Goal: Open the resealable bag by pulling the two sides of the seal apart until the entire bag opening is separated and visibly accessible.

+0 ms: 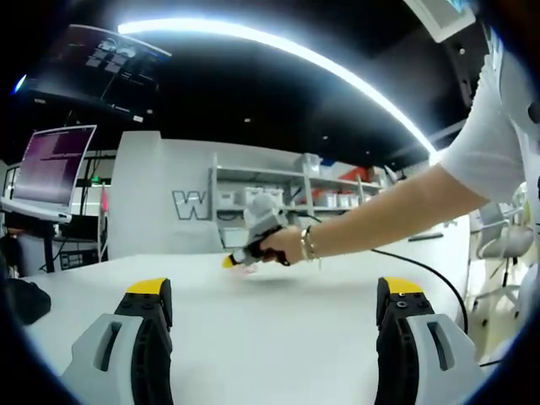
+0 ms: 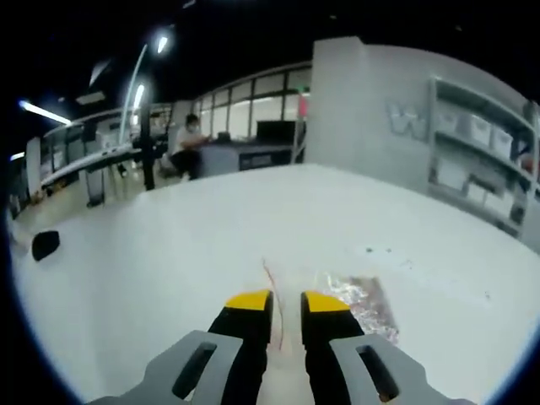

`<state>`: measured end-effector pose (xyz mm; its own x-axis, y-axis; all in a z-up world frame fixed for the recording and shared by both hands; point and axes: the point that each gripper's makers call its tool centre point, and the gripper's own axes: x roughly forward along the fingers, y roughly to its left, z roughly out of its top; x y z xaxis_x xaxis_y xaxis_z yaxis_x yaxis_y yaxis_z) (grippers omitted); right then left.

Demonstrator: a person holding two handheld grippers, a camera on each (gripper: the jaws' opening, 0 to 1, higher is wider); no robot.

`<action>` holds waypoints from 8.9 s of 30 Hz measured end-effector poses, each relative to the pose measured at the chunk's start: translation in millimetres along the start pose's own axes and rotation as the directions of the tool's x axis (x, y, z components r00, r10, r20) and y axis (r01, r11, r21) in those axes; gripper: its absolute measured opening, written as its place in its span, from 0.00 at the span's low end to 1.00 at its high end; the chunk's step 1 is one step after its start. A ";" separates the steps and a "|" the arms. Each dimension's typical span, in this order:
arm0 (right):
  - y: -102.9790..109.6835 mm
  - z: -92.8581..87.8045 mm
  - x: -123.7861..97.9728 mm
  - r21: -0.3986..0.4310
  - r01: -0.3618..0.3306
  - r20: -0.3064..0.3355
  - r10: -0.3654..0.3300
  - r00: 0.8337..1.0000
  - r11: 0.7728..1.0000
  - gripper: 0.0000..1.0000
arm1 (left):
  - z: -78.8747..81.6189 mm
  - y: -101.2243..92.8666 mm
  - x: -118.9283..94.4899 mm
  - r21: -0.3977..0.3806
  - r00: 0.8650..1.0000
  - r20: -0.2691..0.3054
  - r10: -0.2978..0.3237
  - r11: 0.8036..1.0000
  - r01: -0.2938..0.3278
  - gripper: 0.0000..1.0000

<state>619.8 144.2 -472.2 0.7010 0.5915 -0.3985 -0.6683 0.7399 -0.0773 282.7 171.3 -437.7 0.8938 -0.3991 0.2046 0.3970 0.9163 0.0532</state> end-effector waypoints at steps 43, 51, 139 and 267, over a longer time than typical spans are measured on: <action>27.4 16.5 -26.4 0.037 -0.023 0.142 0.018 0.990 0.999 0.91 | 4.8 0.8 -2.1 -0.022 1.000 0.017 0.009 1.000 -0.009 1.00; 34.5 12.6 -41.2 0.061 -0.022 0.159 0.012 0.987 0.998 0.99 | 3.7 7.1 1.1 -0.037 1.000 0.014 0.009 0.999 -0.008 1.00; 19.2 -14.0 -130.8 0.204 -0.010 0.282 -0.049 0.958 0.979 0.76 | 5.1 14.0 1.0 -0.070 1.000 0.010 0.030 0.997 -0.029 0.99; 12.0 -92.7 -374.8 0.308 0.105 0.526 -0.262 0.809 0.945 0.64 | 13.5 24.8 -1.9 -0.084 0.993 0.085 0.076 0.994 -0.069 0.99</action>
<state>326.0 -98.3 -408.4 0.8731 0.4537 0.1788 -0.4813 0.8605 0.1669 288.1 195.3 -423.5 0.9005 -0.3238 0.2904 0.3505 0.9356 -0.0435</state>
